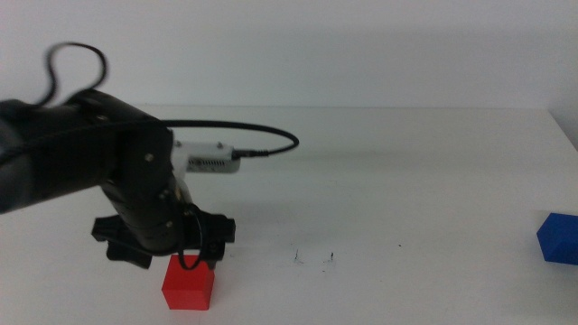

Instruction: Stack red cubes first, then green, then blue cubes in a specific spot.

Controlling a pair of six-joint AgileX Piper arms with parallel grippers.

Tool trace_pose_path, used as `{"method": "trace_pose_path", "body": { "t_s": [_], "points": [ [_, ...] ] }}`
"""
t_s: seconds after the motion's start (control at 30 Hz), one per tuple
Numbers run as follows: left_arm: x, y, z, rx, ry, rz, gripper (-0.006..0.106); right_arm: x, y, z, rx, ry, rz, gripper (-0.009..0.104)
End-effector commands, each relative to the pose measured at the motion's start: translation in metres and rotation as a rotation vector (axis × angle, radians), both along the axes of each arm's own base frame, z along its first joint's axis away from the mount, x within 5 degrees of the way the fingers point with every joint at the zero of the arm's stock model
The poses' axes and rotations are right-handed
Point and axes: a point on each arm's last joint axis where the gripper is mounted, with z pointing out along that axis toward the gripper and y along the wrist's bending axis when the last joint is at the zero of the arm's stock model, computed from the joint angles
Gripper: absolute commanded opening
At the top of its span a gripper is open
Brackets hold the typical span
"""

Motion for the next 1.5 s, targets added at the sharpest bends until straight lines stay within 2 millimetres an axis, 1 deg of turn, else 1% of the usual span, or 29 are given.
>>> {"method": "trace_pose_path", "body": {
  "t_s": [0.0, 0.23, 0.33, 0.37, 0.43, 0.57, 0.6, 0.63, 0.67, 0.7, 0.73, 0.77, 0.9, 0.97, 1.07, 1.23, 1.47],
  "points": [
    [0.005, -0.004, -0.01, 0.004, 0.02, 0.007, 0.094, 0.0, -0.001, 0.0, -0.006, -0.012, -0.008, 0.093],
    [0.014, -0.009, -0.038, 0.034, 0.066, -0.006, 0.093, 0.0, -0.001, 0.0, -0.006, -0.012, -0.008, 0.093],
    [0.015, -0.009, -0.044, 0.041, 0.082, -0.007, 0.087, 0.0, -0.001, 0.0, -0.006, -0.012, -0.008, 0.093],
    [0.015, -0.01, -0.045, 0.039, 0.086, -0.007, 0.083, 0.0, -0.001, 0.0, -0.006, -0.012, -0.008, 0.093],
    [0.015, -0.01, -0.045, 0.034, 0.088, -0.003, 0.072, 0.0, -0.001, 0.0, -0.006, -0.012, -0.008, 0.093],
    [0.015, -0.012, -0.044, -0.011, 0.1, 0.013, 0.036, 0.0, -0.001, 0.0, -0.006, -0.012, -0.008, 0.093],
    [0.014, -0.013, -0.041, -0.035, 0.097, 0.011, 0.027, 0.0, -0.001, 0.0, -0.006, -0.012, -0.008, 0.093],
    [0.014, -0.016, -0.037, -0.062, 0.091, 0.015, 0.021, 0.0, -0.001, 0.0, -0.006, -0.012, -0.008, 0.093],
    [0.014, -0.022, -0.03, -0.094, 0.081, 0.016, 0.013, 0.0, -0.001, 0.0, -0.006, -0.012, -0.008, 0.093],
    [0.015, -0.039, -0.015, -0.136, 0.049, 0.005, 0.002, 0.0, -0.001, 0.0, -0.006, -0.012, -0.008, 0.093],
    [0.017, -0.049, -0.006, -0.147, 0.018, 0.004, -0.002, 0.0, -0.001, 0.0, -0.006, -0.012, -0.008, 0.093],
    [0.019, -0.06, 0.001, -0.149, 0.002, 0.011, -0.002, 0.0, -0.001, 0.0, -0.006, -0.012, -0.008, 0.093],
    [0.038, -0.102, 0.009, -0.155, 0.012, -0.012, -0.002, 0.0, -0.001, 0.0, -0.006, -0.012, -0.008, 0.093],
    [0.05, -0.119, 0.005, -0.142, 0.037, -0.026, -0.002, 0.0, -0.001, 0.0, -0.006, -0.012, -0.008, 0.093],
    [0.062, -0.137, -0.005, -0.114, 0.075, -0.042, -0.002, 0.0, -0.001, 0.0, -0.006, -0.012, -0.008, 0.093],
    [0.074, -0.15, -0.024, -0.134, 0.077, -0.044, -0.002, 0.0, -0.001, 0.0, -0.006, -0.012, -0.008, 0.093],
    [0.079, -0.153, -0.036, -0.135, 0.064, -0.046, -0.001, 0.0, -0.001, 0.0, -0.006, -0.012, -0.008, 0.093]
  ]
}}
